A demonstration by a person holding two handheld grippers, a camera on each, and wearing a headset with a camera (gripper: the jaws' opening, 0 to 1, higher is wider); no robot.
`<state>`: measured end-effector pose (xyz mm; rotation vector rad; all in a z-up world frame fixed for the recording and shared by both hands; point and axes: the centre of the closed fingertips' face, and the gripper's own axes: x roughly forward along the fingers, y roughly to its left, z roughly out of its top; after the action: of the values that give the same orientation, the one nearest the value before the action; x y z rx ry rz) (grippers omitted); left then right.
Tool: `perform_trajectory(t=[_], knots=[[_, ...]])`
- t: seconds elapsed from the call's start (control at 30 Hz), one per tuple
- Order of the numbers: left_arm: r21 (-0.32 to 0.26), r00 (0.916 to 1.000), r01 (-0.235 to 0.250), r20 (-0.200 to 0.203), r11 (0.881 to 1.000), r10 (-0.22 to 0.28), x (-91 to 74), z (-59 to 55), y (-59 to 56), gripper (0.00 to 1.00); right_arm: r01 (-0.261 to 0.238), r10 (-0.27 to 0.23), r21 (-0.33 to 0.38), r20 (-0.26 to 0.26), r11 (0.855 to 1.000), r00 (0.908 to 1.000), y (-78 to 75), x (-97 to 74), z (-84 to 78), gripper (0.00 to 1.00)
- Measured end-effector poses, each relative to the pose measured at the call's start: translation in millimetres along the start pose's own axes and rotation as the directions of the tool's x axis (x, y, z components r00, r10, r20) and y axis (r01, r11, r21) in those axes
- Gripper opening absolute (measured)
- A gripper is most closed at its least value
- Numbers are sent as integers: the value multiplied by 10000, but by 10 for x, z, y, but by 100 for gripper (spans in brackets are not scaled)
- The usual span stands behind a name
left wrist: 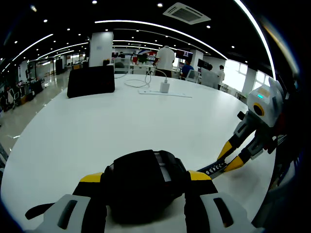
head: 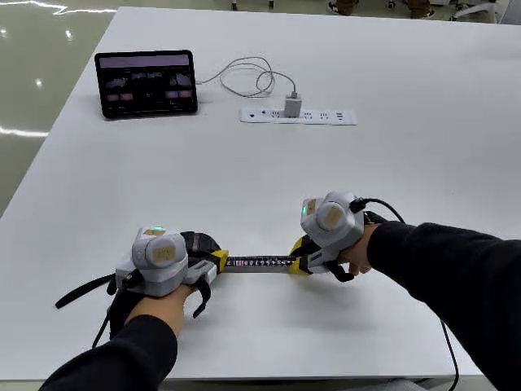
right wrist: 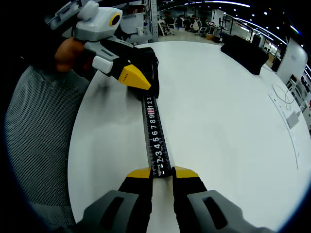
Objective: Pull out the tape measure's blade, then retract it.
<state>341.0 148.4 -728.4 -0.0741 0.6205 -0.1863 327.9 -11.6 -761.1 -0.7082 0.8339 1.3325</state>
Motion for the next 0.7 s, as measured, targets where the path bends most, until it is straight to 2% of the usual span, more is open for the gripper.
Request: perform_trajectory(t=[0.3,0.4,0.7], knots=[[0,10000,-1,-6,10000,1,2,-1,1,61,-10,10,13,26,10000,10000,-5,13,24,11],[-10,10000,9,-10,10000,-9,1,-1,0,61,2,-5,236,125,9997,9999,-6,22,34,11],[-40,10000,6,-17,10000,-6,4,-1,4,61,-73,70,130,211,9999,9998,1,41,67,11]])
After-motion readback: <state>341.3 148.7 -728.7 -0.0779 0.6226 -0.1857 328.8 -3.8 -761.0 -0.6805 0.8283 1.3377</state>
